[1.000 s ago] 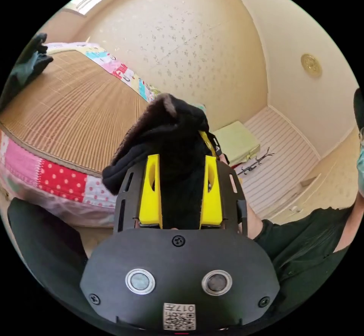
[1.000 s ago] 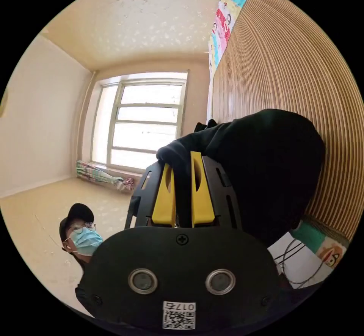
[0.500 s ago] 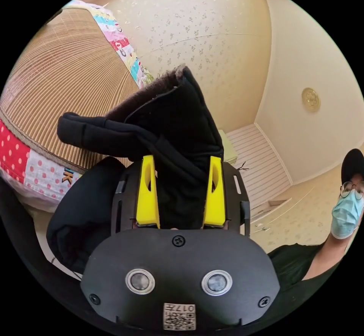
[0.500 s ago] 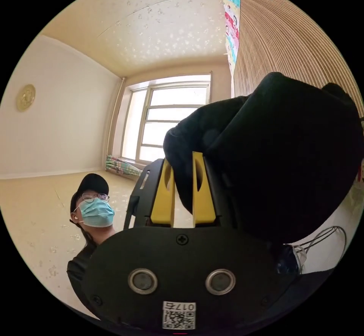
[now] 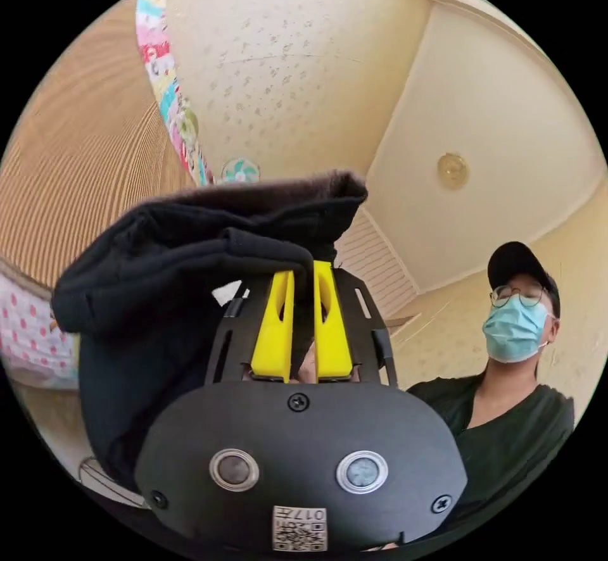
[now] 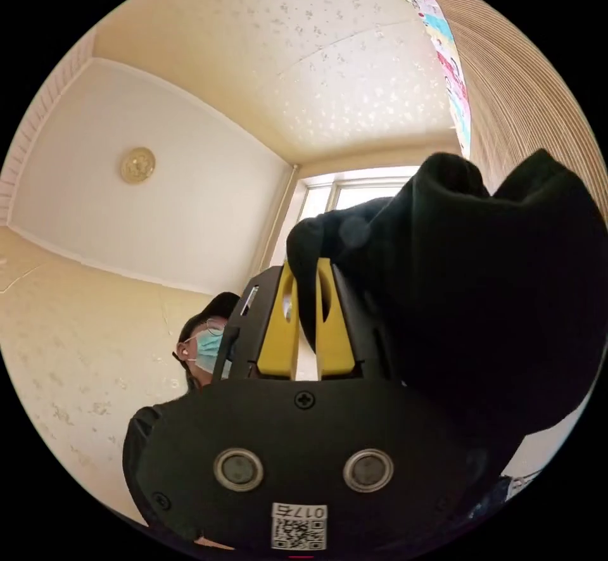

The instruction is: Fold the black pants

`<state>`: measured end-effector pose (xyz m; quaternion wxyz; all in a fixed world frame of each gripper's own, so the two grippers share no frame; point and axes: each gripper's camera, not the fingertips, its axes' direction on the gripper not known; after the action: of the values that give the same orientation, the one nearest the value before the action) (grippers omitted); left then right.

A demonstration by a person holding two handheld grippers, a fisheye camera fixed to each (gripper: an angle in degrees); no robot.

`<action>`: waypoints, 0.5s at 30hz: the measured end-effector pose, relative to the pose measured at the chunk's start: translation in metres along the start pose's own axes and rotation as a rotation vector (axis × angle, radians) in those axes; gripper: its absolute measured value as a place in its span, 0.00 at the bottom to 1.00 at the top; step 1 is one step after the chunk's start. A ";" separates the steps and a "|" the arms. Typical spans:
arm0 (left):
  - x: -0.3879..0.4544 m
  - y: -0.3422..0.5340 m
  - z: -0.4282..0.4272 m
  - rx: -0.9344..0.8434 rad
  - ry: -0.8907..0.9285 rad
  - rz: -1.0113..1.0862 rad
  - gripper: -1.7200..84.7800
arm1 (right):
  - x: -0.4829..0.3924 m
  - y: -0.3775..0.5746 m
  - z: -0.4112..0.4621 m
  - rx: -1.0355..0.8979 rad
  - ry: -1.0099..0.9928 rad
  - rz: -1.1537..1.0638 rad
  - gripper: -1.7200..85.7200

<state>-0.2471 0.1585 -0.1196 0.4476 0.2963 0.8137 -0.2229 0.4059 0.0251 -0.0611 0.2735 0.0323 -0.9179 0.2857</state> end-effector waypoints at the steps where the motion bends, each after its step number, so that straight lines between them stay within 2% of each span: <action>1: 0.035 -0.029 -0.004 0.015 -0.014 0.144 0.08 | -0.020 -0.019 0.015 -0.020 0.029 -0.076 0.07; 2: 0.052 -0.045 -0.004 0.015 -0.026 0.209 0.08 | -0.031 -0.029 0.026 -0.044 0.046 -0.115 0.07; 4: 0.100 -0.128 0.009 0.042 -0.164 0.290 0.08 | -0.076 -0.070 0.080 -0.094 0.083 -0.225 0.07; 6: 0.122 -0.204 0.035 0.022 -0.244 0.333 0.08 | -0.110 -0.102 0.125 -0.051 0.161 -0.309 0.07; 8: 0.137 -0.283 0.072 -0.055 -0.306 0.443 0.08 | -0.137 -0.143 0.170 -0.002 0.297 -0.469 0.07; 9: 0.136 -0.326 0.096 -0.126 -0.316 0.447 0.09 | -0.144 -0.176 0.199 0.001 0.448 -0.548 0.07; 10: 0.127 -0.352 0.109 -0.124 -0.355 0.364 0.10 | -0.139 -0.208 0.224 -0.004 0.601 -0.547 0.08; 11: 0.122 -0.358 0.112 -0.097 -0.400 0.319 0.12 | -0.132 -0.219 0.233 -0.002 0.671 -0.532 0.08; 13: 0.108 -0.350 0.120 -0.041 -0.614 0.300 0.17 | -0.101 -0.225 0.246 0.082 0.893 -0.459 0.09; 15: 0.083 -0.319 0.128 -0.076 -0.731 0.318 0.18 | -0.074 -0.198 0.252 0.047 0.990 -0.535 0.09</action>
<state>-0.4230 -0.1296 -0.2238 0.7471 0.3029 0.5527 -0.2114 0.3893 -0.2842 -0.1725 0.7338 0.1323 -0.6331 0.2079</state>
